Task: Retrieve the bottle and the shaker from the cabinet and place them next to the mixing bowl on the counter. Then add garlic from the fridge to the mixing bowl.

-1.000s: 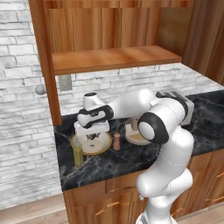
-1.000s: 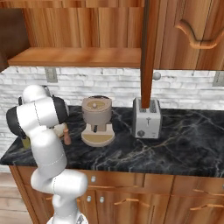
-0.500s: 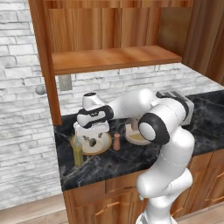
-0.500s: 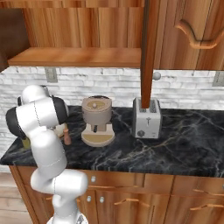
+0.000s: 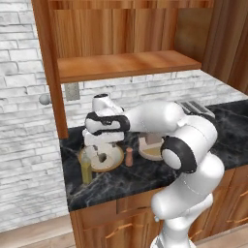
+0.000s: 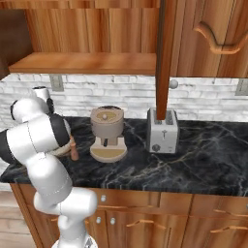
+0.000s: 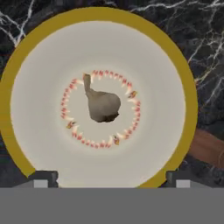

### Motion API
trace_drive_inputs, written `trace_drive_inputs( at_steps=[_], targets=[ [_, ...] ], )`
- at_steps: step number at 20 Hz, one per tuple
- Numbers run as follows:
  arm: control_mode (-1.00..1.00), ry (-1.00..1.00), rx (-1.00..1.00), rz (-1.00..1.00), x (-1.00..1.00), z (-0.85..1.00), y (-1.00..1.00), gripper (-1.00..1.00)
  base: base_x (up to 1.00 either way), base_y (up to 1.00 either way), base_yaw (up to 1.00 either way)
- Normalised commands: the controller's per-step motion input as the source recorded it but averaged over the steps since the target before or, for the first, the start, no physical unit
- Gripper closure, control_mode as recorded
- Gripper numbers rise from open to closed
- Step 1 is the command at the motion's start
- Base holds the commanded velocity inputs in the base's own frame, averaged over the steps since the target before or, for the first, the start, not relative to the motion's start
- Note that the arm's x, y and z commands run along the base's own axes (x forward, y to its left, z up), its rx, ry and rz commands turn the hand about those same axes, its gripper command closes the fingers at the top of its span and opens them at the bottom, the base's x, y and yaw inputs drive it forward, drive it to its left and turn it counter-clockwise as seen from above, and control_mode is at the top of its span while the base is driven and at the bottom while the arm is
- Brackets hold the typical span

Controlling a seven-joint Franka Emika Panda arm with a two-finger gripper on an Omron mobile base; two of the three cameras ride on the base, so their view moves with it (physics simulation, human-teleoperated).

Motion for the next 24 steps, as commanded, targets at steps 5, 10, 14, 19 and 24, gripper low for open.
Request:
trace_drive_inputs(
  at_steps=[5,10,14,19,24],
  targets=[
    [-1.00,0.00,0.02,0.00,-0.47,0.85,-0.48,-1.00,0.00,0.00,0.00],
    [-1.00,0.00,0.01,0.00,-0.77,0.84,-0.51,-1.00,0.00,0.00,0.00],
    [-1.00,-0.03,0.00,0.00,-0.95,0.89,-0.35,-1.00,0.00,0.00,0.00],
    [-1.00,-0.08,0.00,0.00,-1.00,0.83,-0.29,-1.00,0.00,0.00,0.00],
    [-1.00,-0.11,0.00,0.00,-1.00,0.85,-0.29,-1.00,0.00,0.00,0.00]
  ],
)
